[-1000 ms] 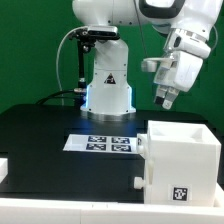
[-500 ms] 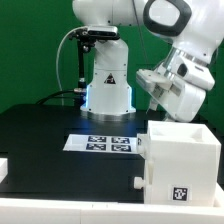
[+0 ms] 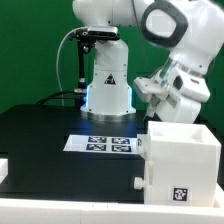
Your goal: Assemble drawer
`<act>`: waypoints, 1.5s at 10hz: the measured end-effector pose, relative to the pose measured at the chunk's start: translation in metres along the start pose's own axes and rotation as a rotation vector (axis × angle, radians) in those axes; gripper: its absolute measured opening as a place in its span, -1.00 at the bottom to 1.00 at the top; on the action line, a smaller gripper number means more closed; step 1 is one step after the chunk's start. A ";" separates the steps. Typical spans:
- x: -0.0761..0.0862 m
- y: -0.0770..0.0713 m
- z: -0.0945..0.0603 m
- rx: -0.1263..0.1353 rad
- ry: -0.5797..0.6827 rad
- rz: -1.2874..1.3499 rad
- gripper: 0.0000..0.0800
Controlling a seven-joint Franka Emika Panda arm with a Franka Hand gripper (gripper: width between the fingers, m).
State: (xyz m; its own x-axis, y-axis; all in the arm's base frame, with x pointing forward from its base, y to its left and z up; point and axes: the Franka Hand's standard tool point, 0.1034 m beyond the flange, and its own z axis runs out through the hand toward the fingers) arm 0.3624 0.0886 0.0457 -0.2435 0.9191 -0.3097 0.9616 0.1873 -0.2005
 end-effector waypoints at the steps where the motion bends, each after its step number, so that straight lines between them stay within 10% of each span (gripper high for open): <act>1: -0.001 0.001 0.012 0.030 0.015 -0.009 0.62; 7: 0.010 0.004 0.027 0.032 0.066 -0.008 0.57; 9: 0.010 0.004 0.027 0.032 0.066 -0.008 -0.29; 10: 0.010 0.005 0.026 0.030 0.065 -0.007 -0.29; 11: 0.010 0.005 0.025 0.027 0.065 -0.007 -0.74; 14: 0.004 0.008 0.021 0.028 0.063 0.017 -0.85; 15: -0.017 0.009 0.012 0.070 0.027 0.120 -0.87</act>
Offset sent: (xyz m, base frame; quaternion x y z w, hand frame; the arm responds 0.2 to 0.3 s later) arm -0.0085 0.0063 -0.0294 0.0169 0.0455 0.0104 0.9988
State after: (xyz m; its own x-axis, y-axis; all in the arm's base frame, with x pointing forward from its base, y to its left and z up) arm 0.3734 0.0709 0.0382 -0.1228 0.9428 -0.3101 0.9723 0.0517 -0.2278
